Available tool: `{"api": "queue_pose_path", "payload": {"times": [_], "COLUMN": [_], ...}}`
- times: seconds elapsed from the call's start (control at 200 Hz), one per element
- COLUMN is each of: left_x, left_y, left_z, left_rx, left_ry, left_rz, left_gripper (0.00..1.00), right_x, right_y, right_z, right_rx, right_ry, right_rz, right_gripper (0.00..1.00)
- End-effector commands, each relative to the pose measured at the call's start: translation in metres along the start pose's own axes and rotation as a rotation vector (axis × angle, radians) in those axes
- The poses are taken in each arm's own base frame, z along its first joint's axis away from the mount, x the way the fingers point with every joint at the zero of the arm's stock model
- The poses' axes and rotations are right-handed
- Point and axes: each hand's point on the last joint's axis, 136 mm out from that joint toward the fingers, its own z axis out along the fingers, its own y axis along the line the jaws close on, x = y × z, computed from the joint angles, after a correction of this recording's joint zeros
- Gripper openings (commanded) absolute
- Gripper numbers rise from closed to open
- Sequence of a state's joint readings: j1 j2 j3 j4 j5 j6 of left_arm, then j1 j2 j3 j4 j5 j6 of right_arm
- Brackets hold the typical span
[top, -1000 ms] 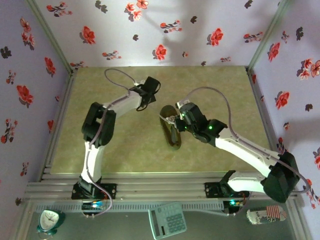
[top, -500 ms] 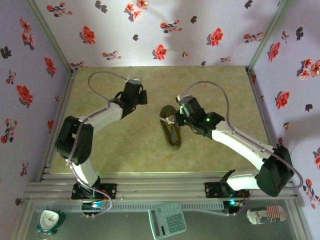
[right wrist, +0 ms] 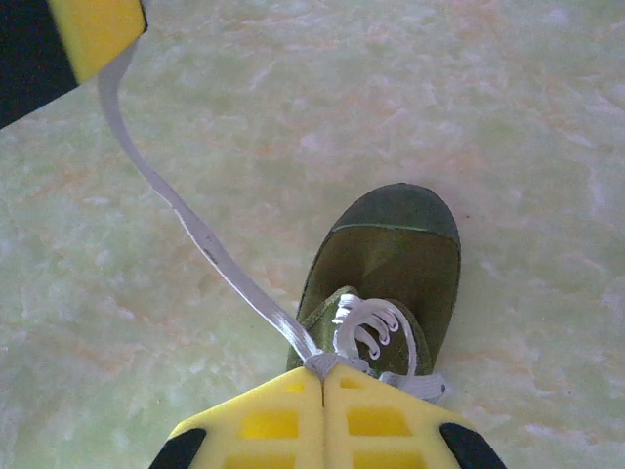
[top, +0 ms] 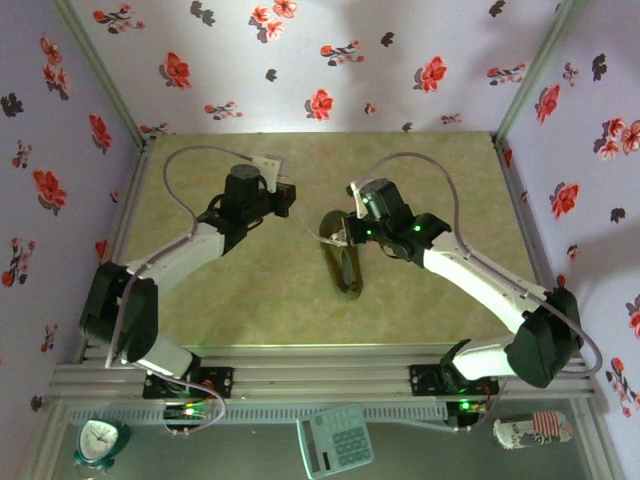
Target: Tie the shoes
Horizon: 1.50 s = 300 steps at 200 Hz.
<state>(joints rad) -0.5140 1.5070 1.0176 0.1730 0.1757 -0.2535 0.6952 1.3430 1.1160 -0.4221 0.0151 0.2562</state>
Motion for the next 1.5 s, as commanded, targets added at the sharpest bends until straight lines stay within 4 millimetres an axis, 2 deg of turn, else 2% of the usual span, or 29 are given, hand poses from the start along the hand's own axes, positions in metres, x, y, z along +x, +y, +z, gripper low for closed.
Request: {"api": "queue_pose_path", "payload": {"times": [0.0, 0.265, 0.345, 0.5, 0.585, 0.855, 1.075, 1.35, 1.495], "left_x": [0.003, 0.038, 0.047, 0.066, 0.07, 0.09, 0.101, 0.1, 0.097], "left_y": [-0.003, -0.02, -0.018, -0.014, -0.008, -0.01, -0.012, -0.012, -0.024], "left_z": [-0.004, 0.008, 0.01, 0.009, 0.009, 0.015, 0.009, -0.009, -0.025], "left_rx": [0.044, 0.228, 0.231, 0.253, 0.248, 0.322, 0.381, 0.393, 0.434], "left_ry": [0.007, 0.164, 0.164, 0.159, 0.167, 0.245, 0.316, 0.333, 0.299], "left_rz": [0.171, 0.235, 0.251, 0.392, 0.431, 0.546, 0.653, 0.717, 0.707], "left_gripper": [0.0, 0.0, 0.0, 0.0, 0.0, 0.0, 0.0, 0.0, 0.0], "right_x": [-0.011, 0.006, 0.008, 0.009, 0.009, 0.026, 0.028, 0.037, 0.044], "right_y": [-0.003, -0.008, -0.008, -0.004, -0.004, -0.005, -0.01, -0.011, -0.001], "right_z": [-0.006, 0.005, 0.01, 0.02, 0.024, 0.032, 0.025, 0.008, 0.003], "right_rx": [0.006, -0.012, -0.017, -0.042, -0.06, -0.081, -0.067, -0.085, -0.142], "right_ry": [-0.041, -0.01, -0.003, -0.007, -0.028, -0.049, -0.101, -0.152, -0.145], "right_rz": [-0.005, 0.065, 0.085, 0.113, 0.141, 0.135, 0.072, -0.025, -0.099], "right_gripper": [0.0, 0.0, 0.0, 0.0, 0.0, 0.0, 0.0, 0.0, 0.0]}}
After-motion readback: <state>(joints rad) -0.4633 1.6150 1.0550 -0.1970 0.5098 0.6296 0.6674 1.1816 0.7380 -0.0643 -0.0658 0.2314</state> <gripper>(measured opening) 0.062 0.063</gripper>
